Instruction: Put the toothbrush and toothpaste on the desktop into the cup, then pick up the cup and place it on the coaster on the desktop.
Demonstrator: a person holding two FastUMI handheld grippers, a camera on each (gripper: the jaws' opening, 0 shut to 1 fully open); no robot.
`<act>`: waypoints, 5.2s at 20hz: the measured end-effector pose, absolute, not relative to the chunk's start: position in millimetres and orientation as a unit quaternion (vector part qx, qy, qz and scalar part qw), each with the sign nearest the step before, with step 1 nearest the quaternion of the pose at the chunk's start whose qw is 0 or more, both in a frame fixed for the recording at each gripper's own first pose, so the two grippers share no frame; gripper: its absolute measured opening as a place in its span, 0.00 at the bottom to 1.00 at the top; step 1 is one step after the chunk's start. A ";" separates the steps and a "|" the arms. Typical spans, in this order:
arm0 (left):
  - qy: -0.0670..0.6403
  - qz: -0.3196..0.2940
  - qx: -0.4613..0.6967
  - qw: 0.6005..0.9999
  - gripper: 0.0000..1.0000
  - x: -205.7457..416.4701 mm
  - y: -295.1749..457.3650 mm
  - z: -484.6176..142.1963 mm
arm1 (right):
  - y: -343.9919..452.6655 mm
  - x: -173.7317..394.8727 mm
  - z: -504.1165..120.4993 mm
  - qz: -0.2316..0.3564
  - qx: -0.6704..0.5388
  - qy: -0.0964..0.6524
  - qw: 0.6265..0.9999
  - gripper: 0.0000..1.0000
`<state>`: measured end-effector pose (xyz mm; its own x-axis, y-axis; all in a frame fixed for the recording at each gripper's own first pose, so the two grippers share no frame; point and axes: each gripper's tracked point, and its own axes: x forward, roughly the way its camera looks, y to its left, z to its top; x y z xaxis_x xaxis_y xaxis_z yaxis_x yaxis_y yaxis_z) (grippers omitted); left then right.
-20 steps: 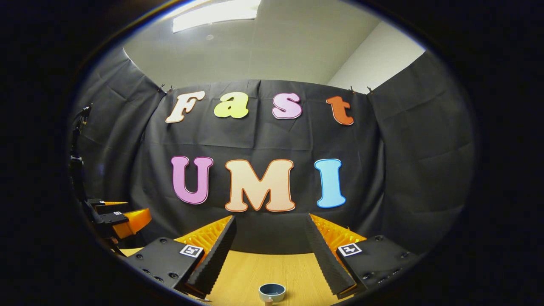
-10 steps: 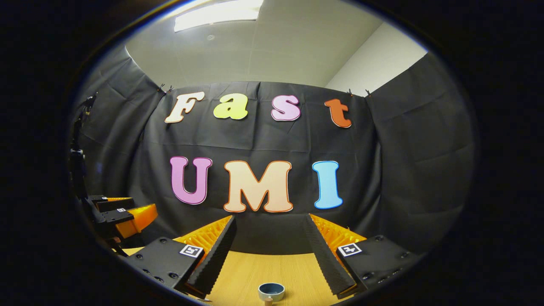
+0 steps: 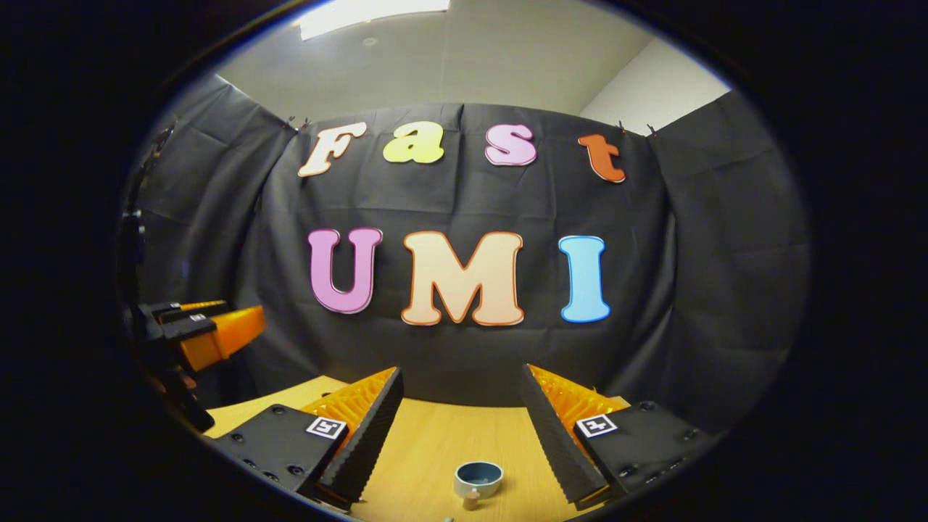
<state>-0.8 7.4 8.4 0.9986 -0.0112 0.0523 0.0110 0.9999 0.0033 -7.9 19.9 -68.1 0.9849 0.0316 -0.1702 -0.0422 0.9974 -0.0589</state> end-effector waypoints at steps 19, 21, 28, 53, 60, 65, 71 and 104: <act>0.004 0.040 0.015 0.999 0.94 -3.1 36.8 -16.1 | -2.0 -49.4 -275.2 0.036 -0.076 0.368 0.926 1.00; 0.009 0.045 0.014 0.999 0.93 -4.0 40.3 -19.7 | -3.3 -60.2 -292.4 0.042 -0.090 0.398 0.912 1.00; 0.019 0.058 0.014 0.998 0.94 -5.6 52.5 -29.0 | -2.6 -90.2 -343.9 0.050 -0.100 0.486 0.867 1.00; 0.065 0.027 0.025 0.997 0.94 4.9 39.5 -61.3 | 8.9 -147.6 -420.8 0.040 -0.059 0.675 0.734 0.82; 0.085 0.005 0.040 0.996 0.94 4.1 28.0 -82.2 | 12.8 -147.6 -422.3 0.044 -0.045 0.691 0.721 0.35; 0.133 -0.034 0.035 0.990 0.94 -2.3 6.5 -122.8 | 9.9 -146.1 -420.3 0.058 -0.039 0.694 0.716 0.07; 0.205 -0.068 0.042 0.976 0.94 -17.6 -9.6 -176.8 | 10.9 -144.4 -419.2 0.062 -0.048 0.683 0.726 0.10; 0.513 -0.123 0.050 0.848 0.94 -127.9 -44.9 -381.4 | 10.5 -142.8 -417.0 0.083 -0.040 0.665 0.741 0.10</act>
